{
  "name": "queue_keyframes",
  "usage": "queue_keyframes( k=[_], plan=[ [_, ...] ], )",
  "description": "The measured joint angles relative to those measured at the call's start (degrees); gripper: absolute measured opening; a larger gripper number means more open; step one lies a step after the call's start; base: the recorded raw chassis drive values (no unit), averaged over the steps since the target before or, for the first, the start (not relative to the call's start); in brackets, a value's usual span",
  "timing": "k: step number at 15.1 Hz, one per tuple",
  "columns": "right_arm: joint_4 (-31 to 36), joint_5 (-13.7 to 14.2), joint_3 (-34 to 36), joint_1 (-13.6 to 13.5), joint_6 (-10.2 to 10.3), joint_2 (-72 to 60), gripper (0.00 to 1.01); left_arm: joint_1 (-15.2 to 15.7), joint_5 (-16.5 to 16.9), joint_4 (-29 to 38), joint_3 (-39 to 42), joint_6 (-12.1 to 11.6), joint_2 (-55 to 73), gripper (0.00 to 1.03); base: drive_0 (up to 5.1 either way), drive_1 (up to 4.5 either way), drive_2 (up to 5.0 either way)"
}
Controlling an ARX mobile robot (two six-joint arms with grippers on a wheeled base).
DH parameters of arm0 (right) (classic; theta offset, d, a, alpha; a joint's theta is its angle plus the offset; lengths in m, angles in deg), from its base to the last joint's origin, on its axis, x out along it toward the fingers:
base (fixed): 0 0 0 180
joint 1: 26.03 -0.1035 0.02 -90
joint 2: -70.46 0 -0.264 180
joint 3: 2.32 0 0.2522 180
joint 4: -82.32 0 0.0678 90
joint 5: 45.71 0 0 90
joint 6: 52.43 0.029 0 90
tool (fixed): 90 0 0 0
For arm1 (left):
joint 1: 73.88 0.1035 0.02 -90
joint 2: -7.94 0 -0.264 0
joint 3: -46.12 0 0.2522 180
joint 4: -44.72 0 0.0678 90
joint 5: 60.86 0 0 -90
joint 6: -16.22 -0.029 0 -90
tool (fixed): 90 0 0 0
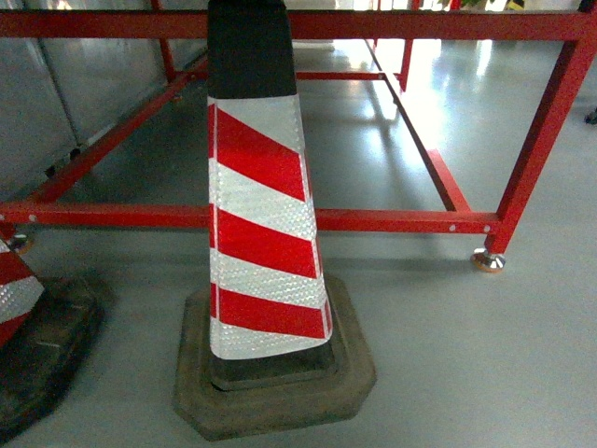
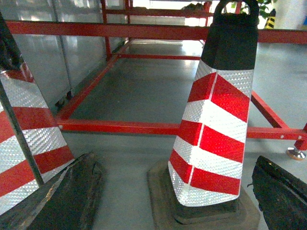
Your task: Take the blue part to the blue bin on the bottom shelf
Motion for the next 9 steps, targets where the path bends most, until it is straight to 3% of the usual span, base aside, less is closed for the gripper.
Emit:
queue_keyframes(
  k=[9],
  plan=[
    [0.0,0.0,0.0,0.0,0.0,0.0,0.98,0.0,0.0,0.0,0.0,0.0,0.0,0.98,0.0,0.00,0.0]
  ],
)
